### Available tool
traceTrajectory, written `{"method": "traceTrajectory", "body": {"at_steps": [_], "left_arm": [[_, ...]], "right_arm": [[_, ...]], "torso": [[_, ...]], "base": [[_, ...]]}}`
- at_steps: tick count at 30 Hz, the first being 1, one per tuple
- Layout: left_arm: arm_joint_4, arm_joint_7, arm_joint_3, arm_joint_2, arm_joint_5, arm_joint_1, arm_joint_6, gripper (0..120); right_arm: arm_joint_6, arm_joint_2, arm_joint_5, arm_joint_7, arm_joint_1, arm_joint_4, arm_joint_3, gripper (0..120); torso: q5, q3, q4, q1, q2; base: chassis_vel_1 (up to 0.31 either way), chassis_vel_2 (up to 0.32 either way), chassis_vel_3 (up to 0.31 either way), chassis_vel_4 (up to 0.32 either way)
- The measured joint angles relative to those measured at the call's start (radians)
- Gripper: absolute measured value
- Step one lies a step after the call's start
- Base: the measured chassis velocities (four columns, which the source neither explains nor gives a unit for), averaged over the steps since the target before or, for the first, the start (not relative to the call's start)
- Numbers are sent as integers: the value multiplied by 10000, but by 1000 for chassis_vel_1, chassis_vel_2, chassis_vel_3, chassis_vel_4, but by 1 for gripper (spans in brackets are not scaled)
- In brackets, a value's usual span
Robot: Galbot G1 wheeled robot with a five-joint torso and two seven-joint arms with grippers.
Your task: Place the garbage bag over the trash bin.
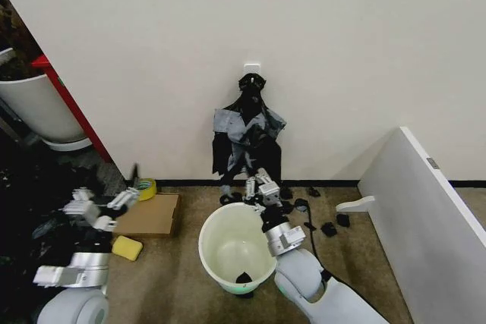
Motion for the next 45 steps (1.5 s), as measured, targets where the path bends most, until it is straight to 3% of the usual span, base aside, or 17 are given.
{"method": "traceTrajectory", "body": {"at_steps": [2,7,20,26,32,42,45], "left_arm": [[399,805,310,441,-115,-684,133,100],[1007,1087,987,912,126,-1787,350,100],[2470,1659,2236,1354,200,-3740,650,100],[2795,1840,2791,994,-9,-4300,657,100],[2774,1579,3482,481,342,-4334,688,100],[3081,420,4367,-53,1611,-4861,779,98],[3273,76,4533,-183,1805,-5111,818,88]], "right_arm": [[51,47,462,-159,29,29,-179,0],[43,122,991,-205,-9,213,-246,0],[178,-393,1074,-810,506,-75,-126,0],[991,-1183,583,-1847,1319,-897,-85,0],[1198,-1934,426,-1986,1750,-989,-369,0],[616,-2273,1755,-1381,1362,308,-693,0],[426,-2300,1918,-1241,1130,674,-697,0]], "torso": [[6,0,-2,0,0],[1,0,-3,0,-1],[4,-1,-1,0,0],[6,-1,-1,0,0],[5,-1,-2,0,-1],[5,-2,-2,0,0],[3,-2,-1,-1,0]], "base": [[0,0,0,0],[0,0,0,0],[0,0,0,0],[0,0,0,0],[0,0,0,0],[0,0,0,0],[0,0,0,0]]}}
